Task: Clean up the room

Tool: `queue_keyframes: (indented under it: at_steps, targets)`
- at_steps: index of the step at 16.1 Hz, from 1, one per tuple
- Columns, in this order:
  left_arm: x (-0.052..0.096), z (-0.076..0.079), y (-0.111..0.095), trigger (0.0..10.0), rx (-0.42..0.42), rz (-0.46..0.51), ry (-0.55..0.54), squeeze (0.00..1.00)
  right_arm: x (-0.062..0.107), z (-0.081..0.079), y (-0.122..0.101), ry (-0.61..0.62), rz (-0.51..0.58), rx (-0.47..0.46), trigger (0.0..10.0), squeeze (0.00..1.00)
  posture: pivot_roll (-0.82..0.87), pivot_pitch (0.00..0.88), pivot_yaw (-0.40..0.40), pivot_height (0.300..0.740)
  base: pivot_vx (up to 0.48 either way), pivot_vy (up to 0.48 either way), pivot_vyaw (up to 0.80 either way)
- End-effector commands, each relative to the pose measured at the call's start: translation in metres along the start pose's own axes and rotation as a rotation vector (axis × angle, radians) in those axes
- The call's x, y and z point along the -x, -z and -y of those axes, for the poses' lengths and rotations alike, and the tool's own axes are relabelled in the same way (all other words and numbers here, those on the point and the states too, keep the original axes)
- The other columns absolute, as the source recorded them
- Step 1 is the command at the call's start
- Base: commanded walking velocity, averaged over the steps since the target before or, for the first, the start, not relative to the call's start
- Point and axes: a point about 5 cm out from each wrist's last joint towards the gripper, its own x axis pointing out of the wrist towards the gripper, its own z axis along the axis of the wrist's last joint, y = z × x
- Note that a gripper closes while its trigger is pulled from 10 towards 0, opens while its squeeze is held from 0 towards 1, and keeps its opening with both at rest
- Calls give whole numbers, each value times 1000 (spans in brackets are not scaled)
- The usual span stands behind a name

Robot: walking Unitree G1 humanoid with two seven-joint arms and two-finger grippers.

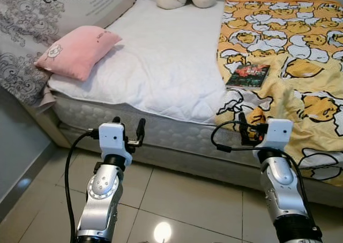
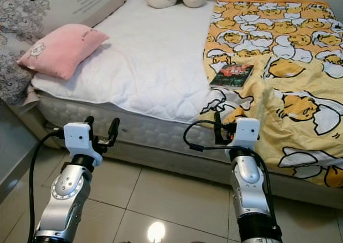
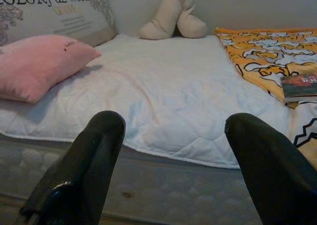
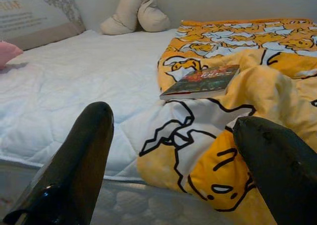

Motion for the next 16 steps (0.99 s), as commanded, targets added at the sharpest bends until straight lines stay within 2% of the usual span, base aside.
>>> queue_keyframes:
  at_steps: [1,2,4,6,7,10,16]
  targets:
    - [-5,-3,-2,10000,-26,-2,17,1000,-1,-6,-3,-23,4,31,10000,1000,-160,0,95,740,0,0,0]
    - [-9,-6,0,10000,-36,-14,20,0,-3,-9,-1,-27,-19,88,10000,0,-160,0,93,740,0,0,0]
    - [-11,-7,-1,10000,-41,-17,19,0,-5,-12,1,-54,-38,95,10000,0,-159,0,90,740,0,0,0]
    - [-12,-3,-1,10000,-42,-15,59,0,-7,-16,-4,-62,-9,72,10000,0,-158,0,92,740,0,0,0]
    - [-13,-1,-2,10000,-65,-7,78,0,-9,-20,-3,-85,-23,96,10000,0,-157,0,95,740,0,-371,0]
    - [-13,-1,-1,10000,-77,-12,94,0,-9,-21,-2,-85,-31,71,10000,0,-157,0,100,740,0,0,-781]
    - [-16,2,-2,10000,-28,-1,104,0,-7,-19,-1,-91,-27,90,10000,0,-164,0,102,740,0,0,-781]
